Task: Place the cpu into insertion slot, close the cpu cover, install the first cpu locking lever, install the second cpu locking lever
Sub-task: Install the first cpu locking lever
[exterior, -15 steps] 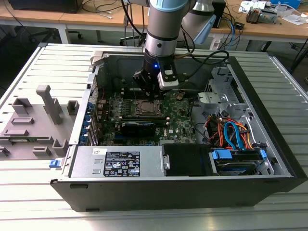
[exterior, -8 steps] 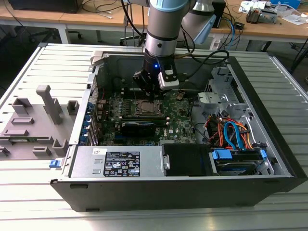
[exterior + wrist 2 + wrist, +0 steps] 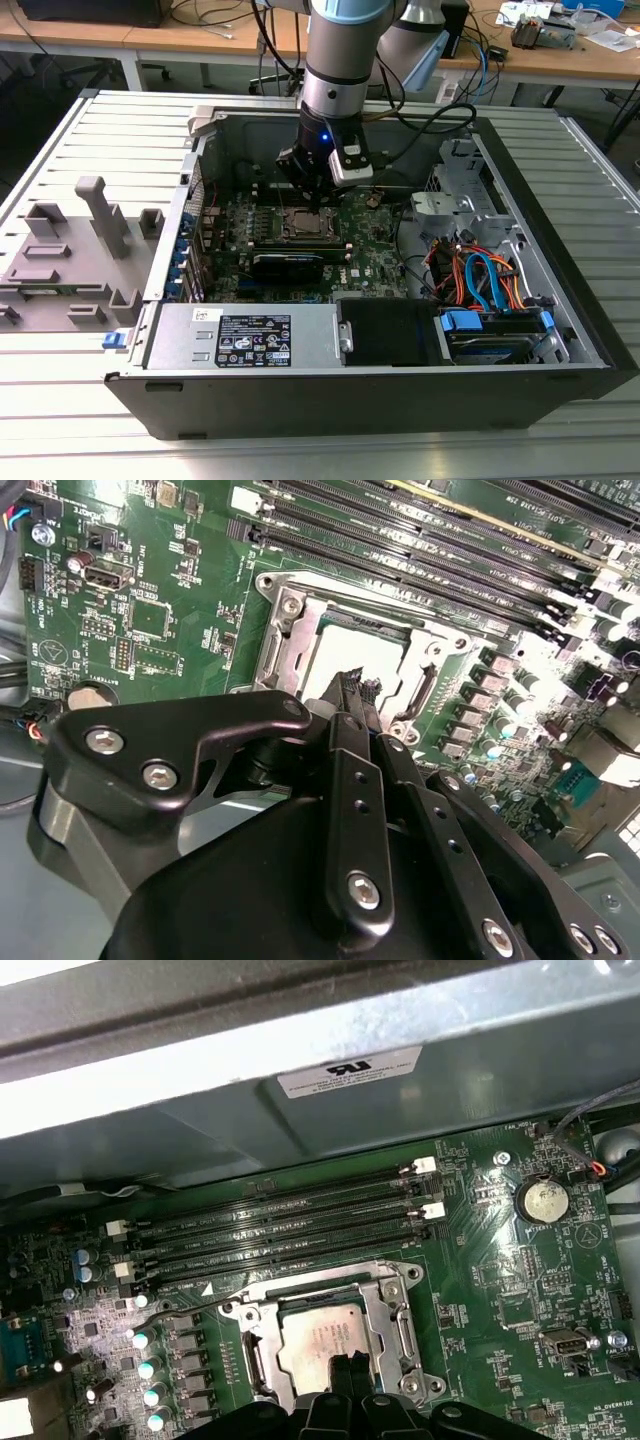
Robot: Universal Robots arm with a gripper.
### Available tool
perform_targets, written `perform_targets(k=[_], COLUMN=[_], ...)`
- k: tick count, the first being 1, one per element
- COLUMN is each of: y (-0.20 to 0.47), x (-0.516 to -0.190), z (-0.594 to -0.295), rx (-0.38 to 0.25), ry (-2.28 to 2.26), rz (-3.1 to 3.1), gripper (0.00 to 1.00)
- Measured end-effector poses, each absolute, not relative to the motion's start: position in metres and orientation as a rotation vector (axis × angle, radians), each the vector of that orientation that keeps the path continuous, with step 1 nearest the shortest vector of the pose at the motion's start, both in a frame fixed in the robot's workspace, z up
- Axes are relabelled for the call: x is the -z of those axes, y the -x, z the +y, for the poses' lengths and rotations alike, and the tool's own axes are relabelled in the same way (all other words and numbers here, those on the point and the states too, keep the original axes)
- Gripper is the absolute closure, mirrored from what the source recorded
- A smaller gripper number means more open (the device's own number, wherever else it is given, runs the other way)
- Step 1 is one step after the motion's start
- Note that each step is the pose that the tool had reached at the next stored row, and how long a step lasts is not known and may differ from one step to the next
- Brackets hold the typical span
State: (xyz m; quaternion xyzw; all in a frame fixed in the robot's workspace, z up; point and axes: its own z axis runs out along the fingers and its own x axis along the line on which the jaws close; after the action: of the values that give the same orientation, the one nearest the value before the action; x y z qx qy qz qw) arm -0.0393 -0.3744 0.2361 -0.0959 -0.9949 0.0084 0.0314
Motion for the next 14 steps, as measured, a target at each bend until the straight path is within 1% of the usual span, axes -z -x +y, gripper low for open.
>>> perform_targets(k=[12, 14], y=[0.0393, 0.0393], x=[-0.2361, -0.2361], z=[-0.3744, -0.3744], rx=[-0.029, -0.02], ry=[0.166, 0.116], rz=[-3.075, -3.077], gripper=[0.89, 0.89])
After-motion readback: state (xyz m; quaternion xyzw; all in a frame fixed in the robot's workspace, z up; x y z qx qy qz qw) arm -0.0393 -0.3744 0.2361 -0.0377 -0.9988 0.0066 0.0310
